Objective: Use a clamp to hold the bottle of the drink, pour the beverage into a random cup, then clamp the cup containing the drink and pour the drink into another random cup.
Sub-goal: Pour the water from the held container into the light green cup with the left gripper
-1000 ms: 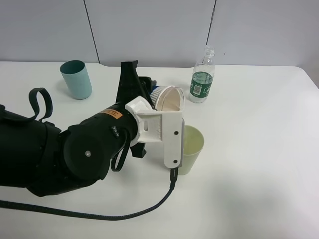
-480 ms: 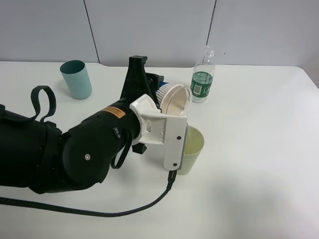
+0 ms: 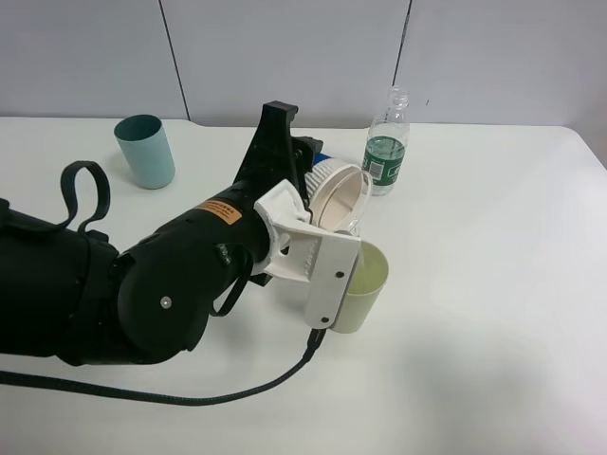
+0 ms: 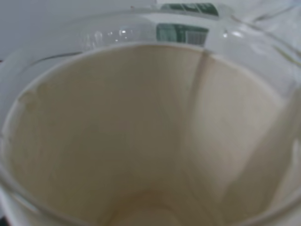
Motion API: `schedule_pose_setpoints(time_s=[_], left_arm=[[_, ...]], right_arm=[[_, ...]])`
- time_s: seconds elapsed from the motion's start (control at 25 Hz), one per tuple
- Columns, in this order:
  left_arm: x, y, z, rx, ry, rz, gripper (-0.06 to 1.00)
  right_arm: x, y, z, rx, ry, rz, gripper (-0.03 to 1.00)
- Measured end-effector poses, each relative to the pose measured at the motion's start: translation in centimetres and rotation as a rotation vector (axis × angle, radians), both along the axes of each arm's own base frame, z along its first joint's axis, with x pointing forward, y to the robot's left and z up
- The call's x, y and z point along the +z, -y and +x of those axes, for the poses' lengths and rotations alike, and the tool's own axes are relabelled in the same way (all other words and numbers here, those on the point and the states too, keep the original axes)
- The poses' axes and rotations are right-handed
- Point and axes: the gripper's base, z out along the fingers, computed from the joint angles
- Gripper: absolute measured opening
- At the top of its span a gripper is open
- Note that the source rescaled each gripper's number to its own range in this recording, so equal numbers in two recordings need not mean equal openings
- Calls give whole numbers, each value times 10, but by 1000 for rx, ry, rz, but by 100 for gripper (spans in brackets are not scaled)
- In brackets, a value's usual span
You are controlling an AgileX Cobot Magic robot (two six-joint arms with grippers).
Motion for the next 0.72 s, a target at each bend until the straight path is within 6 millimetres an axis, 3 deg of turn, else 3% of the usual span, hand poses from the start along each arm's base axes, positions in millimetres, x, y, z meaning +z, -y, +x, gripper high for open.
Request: schedule_pose_setpoints(time_s=[0.72], left_arm=[[11,5,0,-84,193,135,6]], right_arm=[[0,0,0,0,0,0,100]])
